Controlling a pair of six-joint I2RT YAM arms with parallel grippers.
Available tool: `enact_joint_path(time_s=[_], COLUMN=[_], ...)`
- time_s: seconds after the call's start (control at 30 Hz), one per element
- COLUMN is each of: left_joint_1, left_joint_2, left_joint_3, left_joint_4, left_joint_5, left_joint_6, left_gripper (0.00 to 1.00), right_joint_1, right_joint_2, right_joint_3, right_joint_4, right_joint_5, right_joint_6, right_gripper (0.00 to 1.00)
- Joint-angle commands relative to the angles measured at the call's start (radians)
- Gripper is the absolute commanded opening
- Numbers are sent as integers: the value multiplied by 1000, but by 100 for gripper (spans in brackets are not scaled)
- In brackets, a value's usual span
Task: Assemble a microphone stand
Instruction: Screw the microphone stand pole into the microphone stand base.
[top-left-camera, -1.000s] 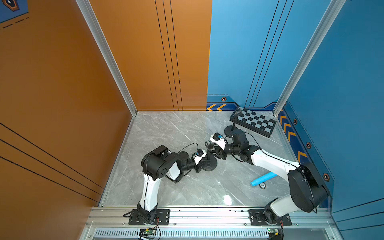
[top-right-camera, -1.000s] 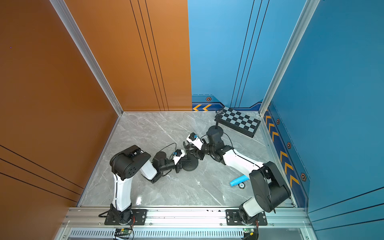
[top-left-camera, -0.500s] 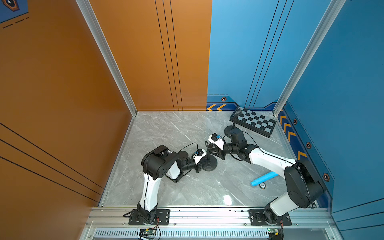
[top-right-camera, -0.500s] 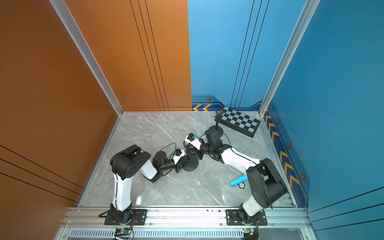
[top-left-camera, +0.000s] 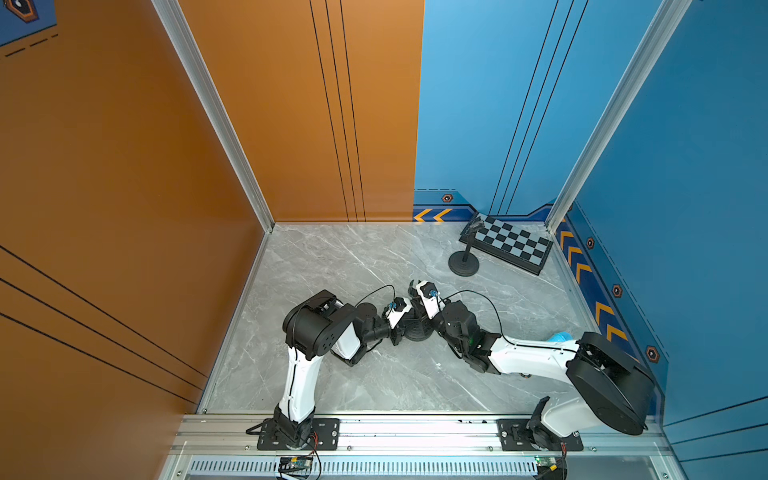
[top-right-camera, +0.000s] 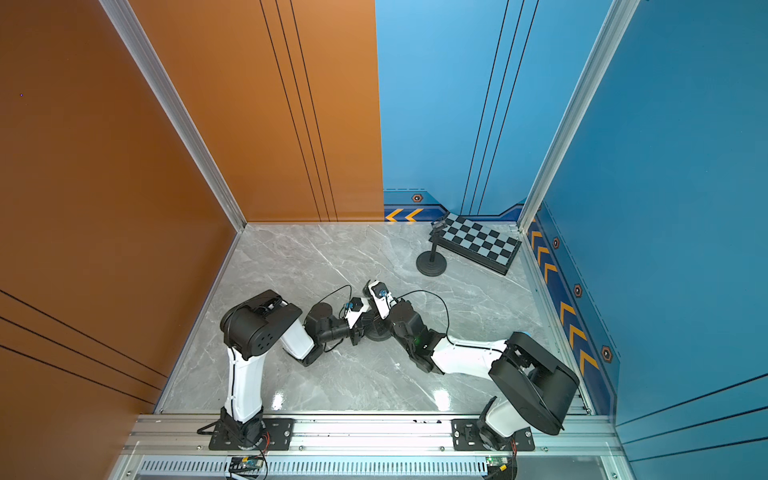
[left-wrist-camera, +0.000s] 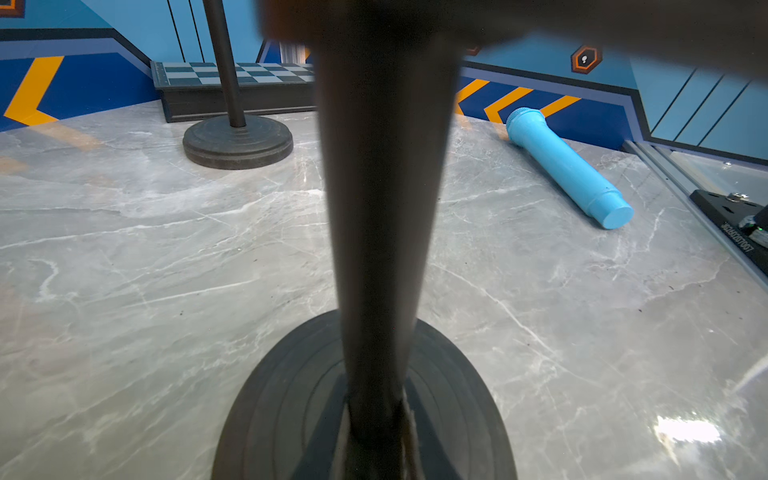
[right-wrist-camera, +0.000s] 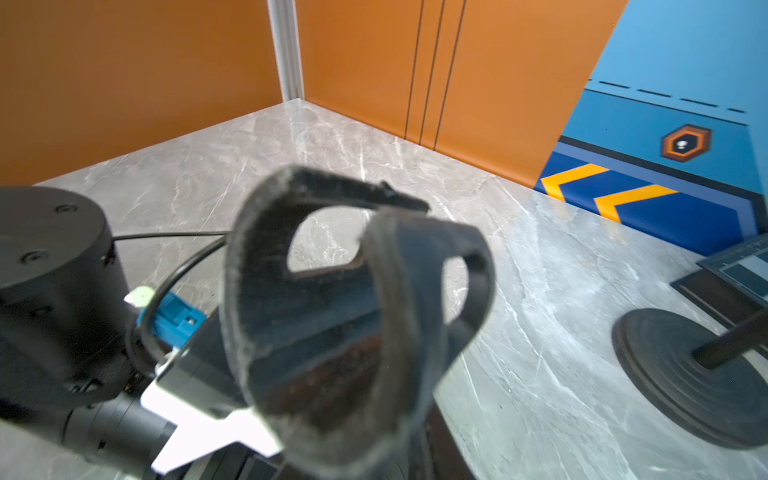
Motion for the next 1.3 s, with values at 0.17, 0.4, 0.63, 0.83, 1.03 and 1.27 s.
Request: enact_joint_path(time_s=[0.17,0.4,0.63,0.83,1.03,1.27], left_joint_1=[1,0,1,3,5,6], left_joint_2=[28,28,31,32,28,36], left_joint_3=[-28,-17,-21,-23,-20,-23], left_joint_4=[-157,-156,-156,-156,-157,-157], left_joint_5=[-61,0,7,9,8,-34], left_joint_6=[-17,-28,-23,-22,-25,-44], left_gripper=[19,19,18,18,18,19], right_joint_1=[-198,-360,-375,-374,-371,-208], right_joint_2=[-60,-44,31,59,54,-17], right_joint_3=[16,198,307,300,255,75], right_joint_4=[-132,-449,-539,-528,-423,-194], right_joint_5=[-492,-886,-947,-970,-876,-166], right_joint_6=[-77,-278,-324,-310,-254,-17], right_gripper=[21,43,43,41,20,0])
